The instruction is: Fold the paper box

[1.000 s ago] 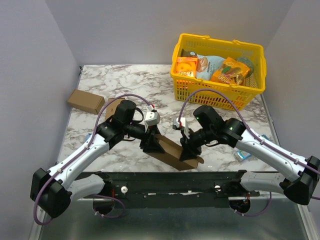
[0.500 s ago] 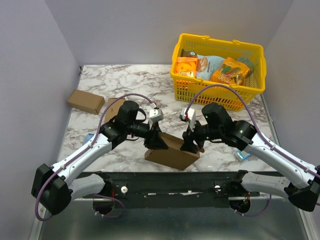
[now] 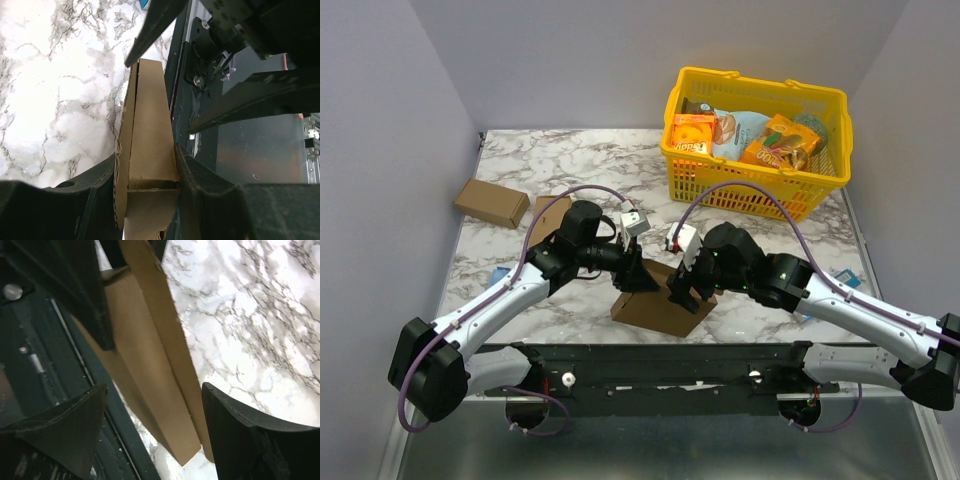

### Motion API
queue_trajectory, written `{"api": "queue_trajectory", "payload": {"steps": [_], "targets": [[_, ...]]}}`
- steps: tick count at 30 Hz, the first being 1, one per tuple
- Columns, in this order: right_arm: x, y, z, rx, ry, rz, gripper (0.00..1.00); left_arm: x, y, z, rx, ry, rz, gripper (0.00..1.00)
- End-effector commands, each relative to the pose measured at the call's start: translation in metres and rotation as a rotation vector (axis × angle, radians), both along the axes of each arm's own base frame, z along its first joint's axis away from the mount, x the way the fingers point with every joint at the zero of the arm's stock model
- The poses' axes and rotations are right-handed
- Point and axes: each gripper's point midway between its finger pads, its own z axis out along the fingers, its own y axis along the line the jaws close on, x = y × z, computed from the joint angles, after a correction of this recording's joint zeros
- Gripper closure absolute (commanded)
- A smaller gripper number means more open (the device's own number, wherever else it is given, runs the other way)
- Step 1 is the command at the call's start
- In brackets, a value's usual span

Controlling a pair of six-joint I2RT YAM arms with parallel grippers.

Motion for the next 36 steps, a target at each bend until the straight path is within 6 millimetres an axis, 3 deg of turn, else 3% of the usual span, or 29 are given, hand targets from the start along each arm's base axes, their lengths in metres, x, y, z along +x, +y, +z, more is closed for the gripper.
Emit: {"api": "queue_trajectory", "payload": {"steps": [1, 7, 10, 14, 24, 25, 26, 27, 31, 36], "targets": [[0.016, 0.001, -0.009, -0.036, -0.092, -0.032, 0.12, -0.002, 0.000, 0.002, -0.018, -0.011, -0.004, 0.81], [0.021, 0.000, -0.017, -0.095, -0.165, -0.028, 0.10, -0.005, 0.000, 0.001, -0.022, -0.012, -0.018, 0.81], [0.015, 0.005, -0.020, -0.092, -0.153, -0.002, 0.15, -0.003, 0.000, -0.001, -0.012, -0.004, -0.004, 0.81], [0.015, 0.005, -0.022, -0.100, -0.179, -0.032, 0.40, 0.002, 0.000, -0.007, 0.008, 0.013, 0.025, 0.82], [0.008, 0.012, -0.041, -0.094, -0.164, -0.050, 0.73, 0.009, 0.000, -0.014, 0.021, 0.055, 0.096, 0.82], [0.007, 0.013, -0.043, -0.094, -0.158, -0.054, 0.80, 0.010, 0.000, -0.012, 0.012, 0.049, 0.097, 0.82], [0.007, 0.013, -0.048, -0.109, -0.152, -0.060, 0.94, 0.009, 0.000, -0.012, 0.009, 0.052, 0.099, 0.82], [0.006, 0.014, -0.050, -0.112, -0.148, -0.059, 0.97, 0.009, 0.000, -0.012, 0.006, 0.059, 0.105, 0.82], [0.007, 0.017, -0.058, -0.122, -0.141, -0.076, 0.99, 0.009, 0.000, -0.010, -0.004, 0.051, 0.107, 0.80], [0.015, 0.010, -0.050, -0.115, -0.176, -0.139, 0.99, 0.008, 0.001, -0.008, -0.001, 0.023, 0.090, 0.82]]}}
